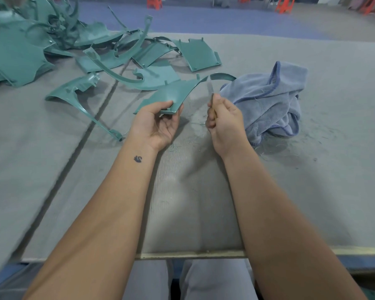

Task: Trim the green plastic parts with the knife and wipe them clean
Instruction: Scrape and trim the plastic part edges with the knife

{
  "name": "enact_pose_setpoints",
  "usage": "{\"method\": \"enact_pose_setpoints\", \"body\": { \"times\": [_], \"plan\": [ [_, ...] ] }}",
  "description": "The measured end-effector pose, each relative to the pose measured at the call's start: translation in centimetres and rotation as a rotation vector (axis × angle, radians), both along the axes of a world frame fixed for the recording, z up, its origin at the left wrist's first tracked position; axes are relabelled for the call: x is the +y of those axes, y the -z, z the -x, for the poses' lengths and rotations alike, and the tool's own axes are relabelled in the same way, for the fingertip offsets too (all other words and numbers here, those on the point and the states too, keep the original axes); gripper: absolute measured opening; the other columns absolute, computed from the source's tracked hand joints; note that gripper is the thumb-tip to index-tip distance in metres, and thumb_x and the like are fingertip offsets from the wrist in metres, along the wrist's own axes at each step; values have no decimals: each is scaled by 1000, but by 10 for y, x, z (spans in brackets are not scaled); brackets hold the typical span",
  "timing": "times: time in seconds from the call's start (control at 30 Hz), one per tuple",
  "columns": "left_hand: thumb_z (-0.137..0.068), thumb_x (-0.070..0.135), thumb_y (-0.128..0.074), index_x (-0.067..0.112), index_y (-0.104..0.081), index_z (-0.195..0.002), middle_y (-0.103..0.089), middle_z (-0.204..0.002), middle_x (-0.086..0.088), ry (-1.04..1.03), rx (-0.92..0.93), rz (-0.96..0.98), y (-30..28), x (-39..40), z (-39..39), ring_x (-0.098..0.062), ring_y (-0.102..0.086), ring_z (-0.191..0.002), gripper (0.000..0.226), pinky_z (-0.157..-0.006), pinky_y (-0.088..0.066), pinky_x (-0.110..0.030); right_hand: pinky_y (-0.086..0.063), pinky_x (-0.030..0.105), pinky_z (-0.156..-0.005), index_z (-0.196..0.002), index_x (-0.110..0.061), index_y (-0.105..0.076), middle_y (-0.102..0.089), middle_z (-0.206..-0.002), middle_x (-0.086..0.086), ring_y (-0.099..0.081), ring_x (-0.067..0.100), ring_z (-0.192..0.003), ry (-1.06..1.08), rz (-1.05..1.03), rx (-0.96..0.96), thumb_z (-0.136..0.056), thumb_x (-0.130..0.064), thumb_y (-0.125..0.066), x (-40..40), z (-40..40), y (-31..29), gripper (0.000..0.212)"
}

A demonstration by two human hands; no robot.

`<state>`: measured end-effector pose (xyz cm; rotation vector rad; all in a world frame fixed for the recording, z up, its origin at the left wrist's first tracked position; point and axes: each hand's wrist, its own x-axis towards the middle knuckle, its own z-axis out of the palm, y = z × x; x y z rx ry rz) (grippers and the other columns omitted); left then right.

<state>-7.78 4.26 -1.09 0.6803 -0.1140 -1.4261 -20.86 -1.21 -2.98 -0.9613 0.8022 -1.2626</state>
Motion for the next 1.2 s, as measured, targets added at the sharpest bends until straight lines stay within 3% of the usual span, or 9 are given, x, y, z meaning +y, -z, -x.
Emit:
{"method": "enact_pose_setpoints", "body": {
  "times": [0.07, 0.23, 0.3, 0.5, 0.63, 0.87, 1.03, 1.2],
  "plan": [
    [-92, 0, -54, 0, -61, -98, -70, -74, -13, 2, 16, -2, 0, 0, -2, -20, -70, -59, 10, -49, -55, -19, -27, 17, -46, -72, -12, -53, -40, -53, -3, -31, 7, -46, -42, -17, -57, -101, -19, -49, -1, 3, -1, 30],
    [-94, 3, -49, -1, -59, -85, -67, -63, -11, 9, -22, -8, 1, -2, 0, -16, -66, -49, 14, -51, -55, -17, -26, 20, -39, -71, -17, -60, -51, -53, 2, -34, 8, -38, -355, 287, 325, -100, -20, -50, 12, 0, 1, 31],
    [-94, 4, -48, -1, -59, -82, -66, -61, -10, 12, -43, -10, 0, -3, 0, -15, -64, -46, 17, -51, -54, -17, -25, 20, -39, -71, -16, -60, -49, -50, 3, -33, 8, -37, -398, 316, 367, -100, -19, -49, 14, -1, 0, 31],
    [-93, 1, -52, -1, -61, -86, -69, -65, -11, 31, -20, 9, 0, 0, -3, -17, -68, -51, 11, -48, -55, -18, -26, 13, -40, -74, -12, -55, -40, -47, -4, -31, 4, -41, -298, 231, 257, -100, -16, -49, 10, -2, 3, 27],
    [-92, -1, -53, -1, -62, -96, -72, -74, -14, 68, -6, 23, 0, 2, -5, -21, -71, -59, 10, -51, -57, -20, -24, 15, -41, -72, -13, -54, -39, -48, -5, -30, 4, -42, -214, 166, 181, -101, -16, -48, 4, 0, 3, 30],
    [-93, -1, -50, 0, -61, -98, -71, -73, -13, 82, -38, 38, 0, 2, -3, -21, -71, -58, 12, -52, -57, -19, -21, 19, -43, -74, -10, -53, -36, -52, 0, -27, 5, -41, -131, 74, 65, -101, -17, -48, 1, 0, 2, 29],
    [-93, 0, -48, 1, -62, -92, -71, -71, -11, 130, -67, 53, 0, 5, -5, -19, -70, -56, 14, -47, -55, -20, -16, 22, -44, -71, -15, -47, -37, -52, -3, -25, 5, -38, -19, -87, -132, -102, -19, -46, -5, 2, -1, 31],
    [-93, 2, -46, 5, -60, -99, -70, -74, -8, 107, -66, 67, 1, 3, -4, -18, -68, -57, 15, -45, -54, -21, -19, 19, -47, -77, -16, -47, -40, -51, -3, -23, 6, -40, 44, -258, -372, -102, -26, -46, -11, 7, -1, 27]
  ]
}}
